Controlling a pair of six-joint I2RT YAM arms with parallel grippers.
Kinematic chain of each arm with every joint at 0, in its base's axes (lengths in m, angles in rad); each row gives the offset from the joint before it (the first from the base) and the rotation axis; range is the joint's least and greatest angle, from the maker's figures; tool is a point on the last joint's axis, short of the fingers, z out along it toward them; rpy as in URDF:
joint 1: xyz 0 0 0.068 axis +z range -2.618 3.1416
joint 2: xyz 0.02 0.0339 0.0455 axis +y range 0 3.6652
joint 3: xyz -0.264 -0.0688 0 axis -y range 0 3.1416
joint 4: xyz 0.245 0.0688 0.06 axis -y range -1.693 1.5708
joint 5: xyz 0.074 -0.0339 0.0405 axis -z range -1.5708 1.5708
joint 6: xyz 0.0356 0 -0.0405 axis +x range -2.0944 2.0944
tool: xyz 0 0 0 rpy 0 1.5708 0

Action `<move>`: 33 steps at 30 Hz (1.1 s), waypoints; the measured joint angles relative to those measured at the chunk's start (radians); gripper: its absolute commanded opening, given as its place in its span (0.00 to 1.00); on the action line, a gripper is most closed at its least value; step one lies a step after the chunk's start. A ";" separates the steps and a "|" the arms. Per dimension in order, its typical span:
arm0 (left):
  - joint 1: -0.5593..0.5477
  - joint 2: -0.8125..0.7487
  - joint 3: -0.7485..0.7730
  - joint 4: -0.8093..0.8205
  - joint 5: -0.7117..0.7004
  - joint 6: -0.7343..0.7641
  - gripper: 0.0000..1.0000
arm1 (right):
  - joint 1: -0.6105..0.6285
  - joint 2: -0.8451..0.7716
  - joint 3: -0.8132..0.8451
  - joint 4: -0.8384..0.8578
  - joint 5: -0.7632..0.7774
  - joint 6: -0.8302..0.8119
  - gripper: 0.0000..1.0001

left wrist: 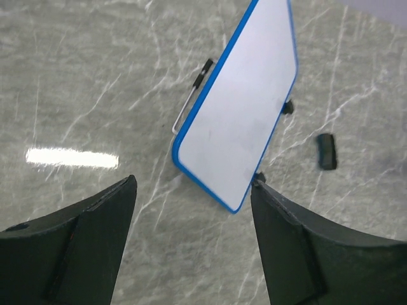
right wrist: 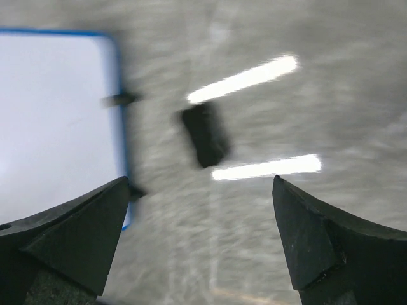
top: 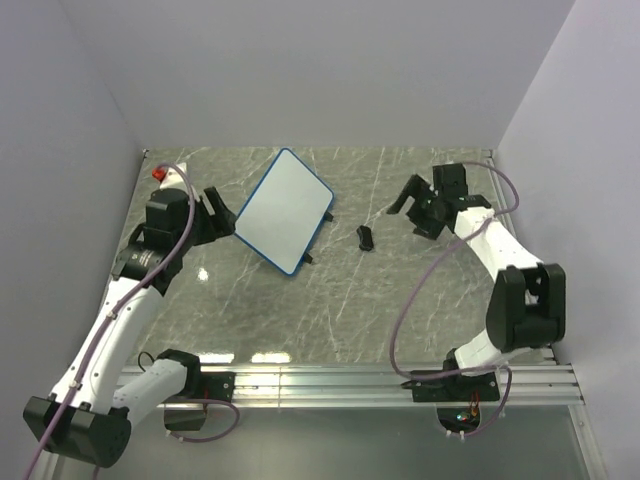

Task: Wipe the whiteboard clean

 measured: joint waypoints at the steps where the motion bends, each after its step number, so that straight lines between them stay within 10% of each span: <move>1: 0.000 0.012 0.021 0.003 0.003 0.000 0.77 | 0.020 -0.035 0.014 0.000 -0.028 -0.001 1.00; 14: 0.000 0.174 0.228 0.017 0.026 0.027 0.76 | 0.132 -0.303 0.169 0.254 -0.322 0.097 1.00; 33: -0.045 0.370 0.546 0.032 0.057 0.060 0.77 | 0.073 -0.529 0.134 -0.028 -0.203 -0.140 1.00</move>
